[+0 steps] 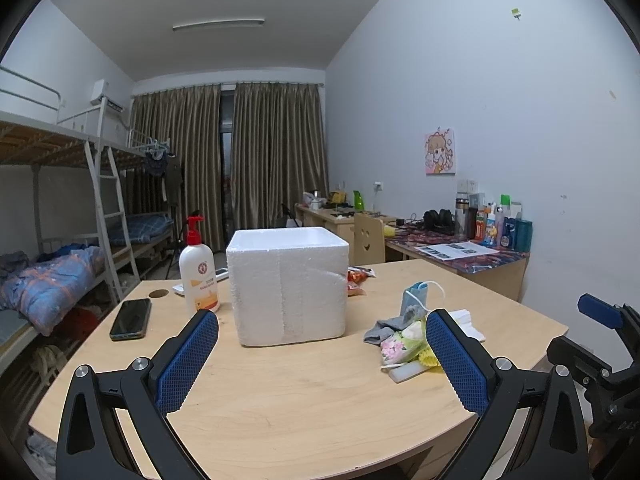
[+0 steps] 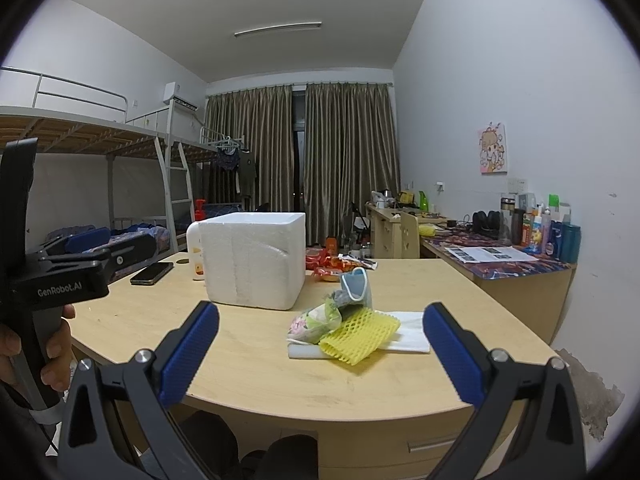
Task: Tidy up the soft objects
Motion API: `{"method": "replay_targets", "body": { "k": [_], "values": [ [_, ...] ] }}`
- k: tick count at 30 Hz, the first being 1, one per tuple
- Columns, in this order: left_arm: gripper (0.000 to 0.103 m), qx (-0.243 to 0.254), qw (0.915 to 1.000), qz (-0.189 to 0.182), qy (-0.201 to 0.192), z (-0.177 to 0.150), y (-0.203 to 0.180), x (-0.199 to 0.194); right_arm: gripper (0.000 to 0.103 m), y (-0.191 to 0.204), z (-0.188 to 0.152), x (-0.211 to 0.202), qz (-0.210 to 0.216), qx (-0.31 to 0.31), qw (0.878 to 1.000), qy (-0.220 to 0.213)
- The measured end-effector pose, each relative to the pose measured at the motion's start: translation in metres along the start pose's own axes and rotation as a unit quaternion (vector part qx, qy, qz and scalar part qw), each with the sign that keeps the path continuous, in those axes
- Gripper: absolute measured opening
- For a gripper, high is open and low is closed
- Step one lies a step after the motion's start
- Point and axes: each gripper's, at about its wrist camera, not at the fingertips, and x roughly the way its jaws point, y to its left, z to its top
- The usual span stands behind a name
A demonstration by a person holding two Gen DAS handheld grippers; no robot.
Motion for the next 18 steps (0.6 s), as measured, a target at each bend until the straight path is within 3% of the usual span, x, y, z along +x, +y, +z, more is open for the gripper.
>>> {"method": "replay_targets", "body": {
  "k": [12,18],
  "values": [
    [0.103,-0.001,1.0000,-0.003,0.006,-0.001,0.007,0.014,0.103,0.000,-0.002,0.012,0.000,-0.002,1.000,0.012],
    [0.103,0.002,0.9991,-0.022,0.037,-0.006,0.007,0.043,0.103,-0.005,-0.006,0.032,0.006,0.004,0.999,0.032]
  ]
}}
